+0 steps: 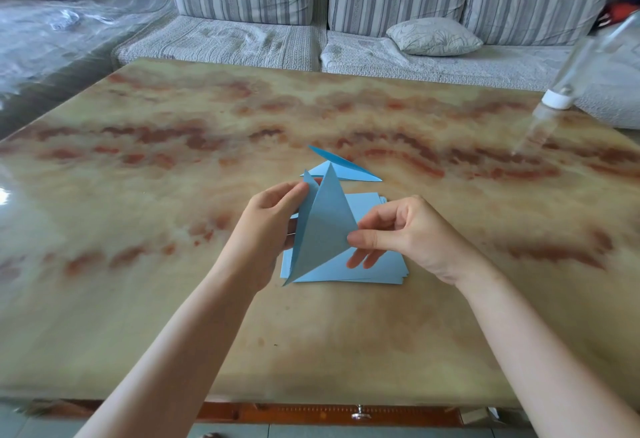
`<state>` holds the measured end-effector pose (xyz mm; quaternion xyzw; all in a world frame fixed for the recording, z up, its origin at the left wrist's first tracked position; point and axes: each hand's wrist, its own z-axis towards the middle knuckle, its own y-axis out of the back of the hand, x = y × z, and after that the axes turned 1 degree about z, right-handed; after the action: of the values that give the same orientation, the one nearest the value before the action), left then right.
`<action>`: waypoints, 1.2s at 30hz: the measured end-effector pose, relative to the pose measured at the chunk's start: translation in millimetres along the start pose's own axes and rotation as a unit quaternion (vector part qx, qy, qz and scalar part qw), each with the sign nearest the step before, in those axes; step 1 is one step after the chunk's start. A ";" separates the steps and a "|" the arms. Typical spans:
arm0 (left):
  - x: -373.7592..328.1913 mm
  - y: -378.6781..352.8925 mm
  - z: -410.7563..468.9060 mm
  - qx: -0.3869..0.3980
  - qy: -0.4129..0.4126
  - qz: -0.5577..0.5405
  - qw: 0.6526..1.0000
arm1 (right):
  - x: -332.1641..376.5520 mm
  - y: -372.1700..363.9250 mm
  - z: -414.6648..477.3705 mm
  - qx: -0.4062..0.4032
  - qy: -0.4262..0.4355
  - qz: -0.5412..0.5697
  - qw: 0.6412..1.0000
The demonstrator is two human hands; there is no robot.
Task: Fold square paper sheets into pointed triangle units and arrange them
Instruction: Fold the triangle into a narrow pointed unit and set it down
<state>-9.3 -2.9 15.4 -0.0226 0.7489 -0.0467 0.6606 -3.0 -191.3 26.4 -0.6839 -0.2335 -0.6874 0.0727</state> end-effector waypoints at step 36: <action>-5.0 -5.2 -6.4 -0.001 -0.096 -0.086 0.992 | 3.5 -10.0 4.6 -0.145 0.032 0.047 0.988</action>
<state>-15.2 -7.3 21.7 -0.0919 0.6770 -0.0998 0.7233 -3.2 -179.8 27.3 -0.6747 -0.0963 -0.7317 0.0122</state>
